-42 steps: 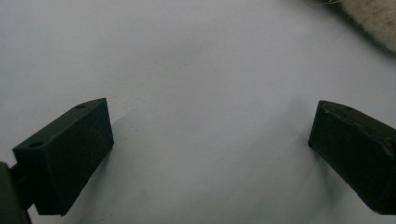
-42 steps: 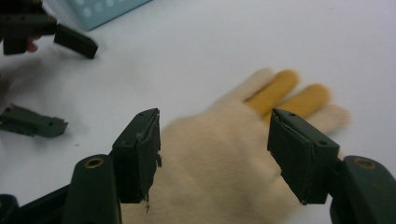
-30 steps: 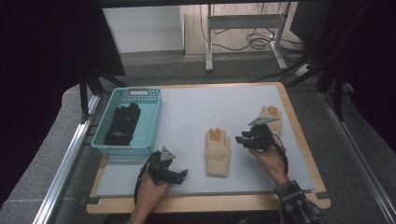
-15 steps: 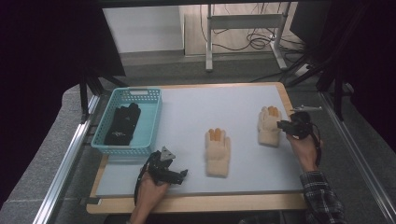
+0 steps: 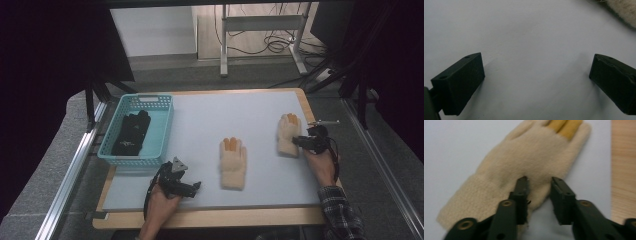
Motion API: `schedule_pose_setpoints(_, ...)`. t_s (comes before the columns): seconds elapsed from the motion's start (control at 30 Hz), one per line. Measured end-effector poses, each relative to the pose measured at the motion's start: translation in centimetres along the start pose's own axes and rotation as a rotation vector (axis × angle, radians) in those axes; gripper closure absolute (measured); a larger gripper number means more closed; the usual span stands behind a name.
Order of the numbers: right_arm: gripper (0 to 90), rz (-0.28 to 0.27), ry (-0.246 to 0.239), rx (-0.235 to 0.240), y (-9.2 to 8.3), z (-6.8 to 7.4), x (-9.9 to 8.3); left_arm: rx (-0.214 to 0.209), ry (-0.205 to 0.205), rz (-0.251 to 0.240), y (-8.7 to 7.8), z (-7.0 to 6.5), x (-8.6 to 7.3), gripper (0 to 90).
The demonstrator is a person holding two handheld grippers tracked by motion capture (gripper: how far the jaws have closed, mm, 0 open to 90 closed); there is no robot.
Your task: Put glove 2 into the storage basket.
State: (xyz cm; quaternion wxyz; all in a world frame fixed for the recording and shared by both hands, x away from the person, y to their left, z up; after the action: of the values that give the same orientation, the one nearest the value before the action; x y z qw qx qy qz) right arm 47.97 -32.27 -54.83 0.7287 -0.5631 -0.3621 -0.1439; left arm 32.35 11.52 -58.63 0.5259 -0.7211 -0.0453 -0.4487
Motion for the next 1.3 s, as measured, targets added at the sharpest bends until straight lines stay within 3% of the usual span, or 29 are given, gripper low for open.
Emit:
schedule_pose_setpoints(0.07, 80.8, -0.011, 0.014, 0.02, 0.1, 0.1, -0.1, 0.0, 0.0, 0.0, 0.0, 0.0, 0.0, 0.0)
schedule_pose_setpoints(0.13, 86.0, -0.013, 0.008, 0.011, 0.0, 0.2, -0.2, 0.0, 0.0, 0.0, 0.0, 0.0, 0.0, 0.0)
schedule_pose_setpoints(0.27, 87.1, -0.019, -0.019, -0.013, -0.2, 0.4, 0.0, 0.0, 0.0, 0.0, 0.0, 0.0, 0.0, 0.0)
schedule_pose_setpoints(0.43, 87.4, -0.045, -0.018, -0.001, -0.9, 0.7, 0.2, 0.0, 0.0, 0.0, 0.0, 0.0, 0.0, 0.0)
schedule_pose_setpoints(0.8, 87.4, -0.091, -0.072, 0.004, -3.1, 2.2, 1.7, 0.0, 0.0, 0.0, 0.0, 0.0, 0.0, 0.0)
schedule_pose_setpoints(1.07, 87.5, -0.134, -0.166, -0.036, -6.0, 4.1, 3.4, 0.0, -0.001, -0.001, 0.0, 0.0, 0.0, 0.0)
schedule_pose_setpoints(1.3, 87.4, -0.097, -0.22, 0.024, -5.1, 7.2, 3.0, 0.0, -0.001, 0.0, 0.0, 0.0, 0.0, 0.0)
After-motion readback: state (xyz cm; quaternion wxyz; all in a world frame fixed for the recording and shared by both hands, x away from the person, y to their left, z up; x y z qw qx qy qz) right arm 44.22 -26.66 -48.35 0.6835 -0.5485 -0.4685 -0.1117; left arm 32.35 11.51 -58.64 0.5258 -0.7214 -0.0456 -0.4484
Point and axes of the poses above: each handheld gripper's, and its own axes: y roughly forward along the jaws, x roughly out of its top, z roughly to its left, the point moved 5 cm from there along y, roughly forward along the jaws
